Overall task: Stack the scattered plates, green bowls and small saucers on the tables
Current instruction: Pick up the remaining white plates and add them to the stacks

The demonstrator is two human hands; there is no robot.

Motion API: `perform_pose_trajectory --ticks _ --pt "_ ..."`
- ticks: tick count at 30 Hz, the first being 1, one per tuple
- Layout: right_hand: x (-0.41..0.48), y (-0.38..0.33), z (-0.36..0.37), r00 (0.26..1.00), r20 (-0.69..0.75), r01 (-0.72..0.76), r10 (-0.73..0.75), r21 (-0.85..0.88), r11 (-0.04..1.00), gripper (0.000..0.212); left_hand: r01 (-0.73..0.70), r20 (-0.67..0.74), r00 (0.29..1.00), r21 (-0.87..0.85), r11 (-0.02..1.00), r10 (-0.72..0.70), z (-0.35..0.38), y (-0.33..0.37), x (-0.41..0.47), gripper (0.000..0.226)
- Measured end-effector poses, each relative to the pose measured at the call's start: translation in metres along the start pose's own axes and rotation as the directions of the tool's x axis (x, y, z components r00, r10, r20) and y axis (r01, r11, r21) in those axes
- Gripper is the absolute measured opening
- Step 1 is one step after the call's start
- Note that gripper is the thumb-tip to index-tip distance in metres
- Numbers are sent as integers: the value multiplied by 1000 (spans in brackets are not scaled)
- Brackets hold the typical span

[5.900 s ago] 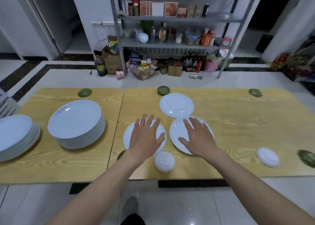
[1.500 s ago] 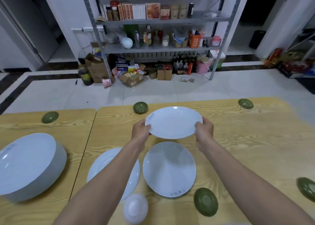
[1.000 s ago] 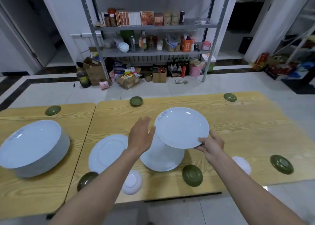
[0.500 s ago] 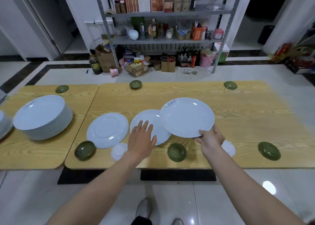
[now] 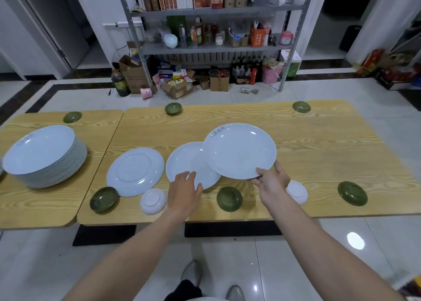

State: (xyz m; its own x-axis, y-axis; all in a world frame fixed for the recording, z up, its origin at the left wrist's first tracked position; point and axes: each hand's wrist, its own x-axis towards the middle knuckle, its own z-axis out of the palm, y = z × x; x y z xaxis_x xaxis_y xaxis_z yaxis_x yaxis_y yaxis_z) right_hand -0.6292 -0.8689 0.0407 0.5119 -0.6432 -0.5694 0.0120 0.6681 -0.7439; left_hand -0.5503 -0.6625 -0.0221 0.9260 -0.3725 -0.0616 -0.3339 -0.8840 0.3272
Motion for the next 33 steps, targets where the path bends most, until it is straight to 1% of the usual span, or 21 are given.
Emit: perform_pose_trajectory --ticks 1,2,3,4,5,7,10,13,15,19,24,28,31,33 --pt "1 1 1 1000 -3 -1 1 1 1000 74 95 0 995 -114 989 -95 3 -1 2 52" --pt "3 1 2 1000 -7 -2 2 0 1000 74 203 17 979 -230 952 -205 6 -2 5 54" --pt "4 2 4 1000 -10 -2 2 -2 1000 74 314 51 947 -339 887 -316 8 -3 9 57" --pt "5 2 5 1000 -15 -2 2 -3 1000 74 409 92 906 -437 801 -413 10 -4 13 61" --pt "7 2 6 1000 -19 -2 2 -1 1000 74 481 135 864 -510 714 -485 12 -5 17 65" --pt "10 3 9 1000 -20 1 -1 -2 1000 74 579 215 786 -584 569 -579 15 -6 23 72" --pt "14 3 14 1000 -17 5 -5 1 1000 75 659 318 694 -641 393 -645 26 -13 32 77" --pt "18 3 20 1000 -8 7 -7 4 1000 75 648 404 669 -729 223 -625 40 -23 42 81" --pt "21 3 25 1000 -11 10 -10 -3 1000 75 627 435 661 -768 132 -611 47 -27 48 81" --pt "27 5 37 1000 -4 9 -9 -15 1000 74 516 420 667 -856 -24 -615 51 -27 52 81" --pt "31 9 53 1000 22 4 -3 -47 999 77 413 417 703 -899 -146 -576 50 -32 48 78" --pt "28 10 59 998 56 25 -21 -72 997 75 353 437 726 -900 -257 -530 37 -33 41 80" --pt "22 9 63 995 97 43 -37 -70 997 75 303 417 755 -906 -294 -506 27 -35 33 85" --pt "15 7 67 992 117 48 -40 -64 997 75 289 420 746 -903 -317 -516 20 -37 26 92"
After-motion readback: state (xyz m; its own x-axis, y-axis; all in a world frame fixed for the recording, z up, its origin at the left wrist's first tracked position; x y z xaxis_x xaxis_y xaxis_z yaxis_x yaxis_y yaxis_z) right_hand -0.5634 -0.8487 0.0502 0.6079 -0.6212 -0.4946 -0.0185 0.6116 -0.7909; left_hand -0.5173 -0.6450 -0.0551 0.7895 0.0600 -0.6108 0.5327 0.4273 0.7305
